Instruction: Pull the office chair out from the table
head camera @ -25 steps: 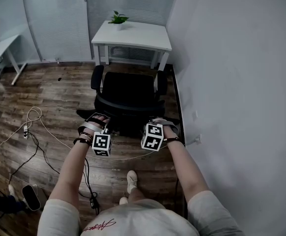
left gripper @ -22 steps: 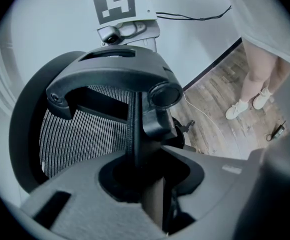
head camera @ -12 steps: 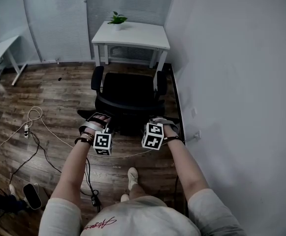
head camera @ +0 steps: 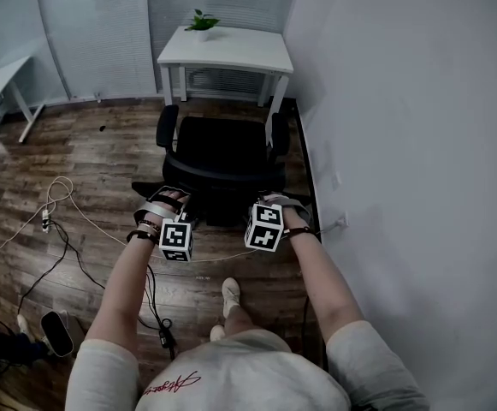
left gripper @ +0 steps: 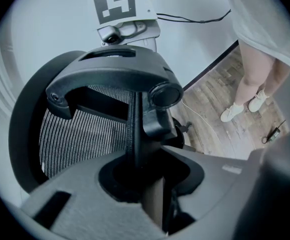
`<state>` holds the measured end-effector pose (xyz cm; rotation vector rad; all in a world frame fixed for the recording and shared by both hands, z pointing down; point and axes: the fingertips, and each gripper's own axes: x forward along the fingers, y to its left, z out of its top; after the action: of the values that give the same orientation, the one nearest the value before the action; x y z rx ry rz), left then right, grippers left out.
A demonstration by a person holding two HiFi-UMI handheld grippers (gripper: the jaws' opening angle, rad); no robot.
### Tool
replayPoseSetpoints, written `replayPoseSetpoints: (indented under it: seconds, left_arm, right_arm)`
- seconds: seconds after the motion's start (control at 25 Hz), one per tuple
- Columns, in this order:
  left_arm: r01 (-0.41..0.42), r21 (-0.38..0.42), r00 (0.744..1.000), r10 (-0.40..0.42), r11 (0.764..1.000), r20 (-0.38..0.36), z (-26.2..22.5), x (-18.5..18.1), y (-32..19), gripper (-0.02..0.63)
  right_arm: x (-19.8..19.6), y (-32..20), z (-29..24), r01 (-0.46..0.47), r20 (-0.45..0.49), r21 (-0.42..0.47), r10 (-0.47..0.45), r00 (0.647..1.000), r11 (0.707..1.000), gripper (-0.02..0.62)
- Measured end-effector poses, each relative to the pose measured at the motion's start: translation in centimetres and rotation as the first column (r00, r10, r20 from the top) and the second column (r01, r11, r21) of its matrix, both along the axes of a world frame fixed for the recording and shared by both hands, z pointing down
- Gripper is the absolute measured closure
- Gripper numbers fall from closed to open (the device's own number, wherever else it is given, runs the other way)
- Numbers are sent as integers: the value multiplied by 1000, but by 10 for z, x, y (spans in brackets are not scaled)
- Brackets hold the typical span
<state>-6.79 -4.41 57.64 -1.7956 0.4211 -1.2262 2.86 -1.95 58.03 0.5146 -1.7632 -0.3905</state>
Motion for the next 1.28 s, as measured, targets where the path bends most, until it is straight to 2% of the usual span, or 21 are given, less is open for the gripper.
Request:
replayPoseSetpoints:
  seconds: [0.32, 0.48, 1.28]
  left_arm:
    - [1, -35, 1000, -1, 999, 8, 10, -9, 25, 502]
    - [-4, 3, 1000, 4, 1000, 7, 2, -9, 34, 502]
    - [-15, 9, 1000, 15, 1000, 0, 3, -15, 85, 502]
  right_arm:
    - [-6, 23, 1, -1, 1, 10, 1, 1000, 1000, 489]
    - [-10, 35, -3, -2, 7, 16, 2, 1000, 1000, 489]
    - [-18, 86, 0, 2, 9, 23, -2, 1000, 1000, 491]
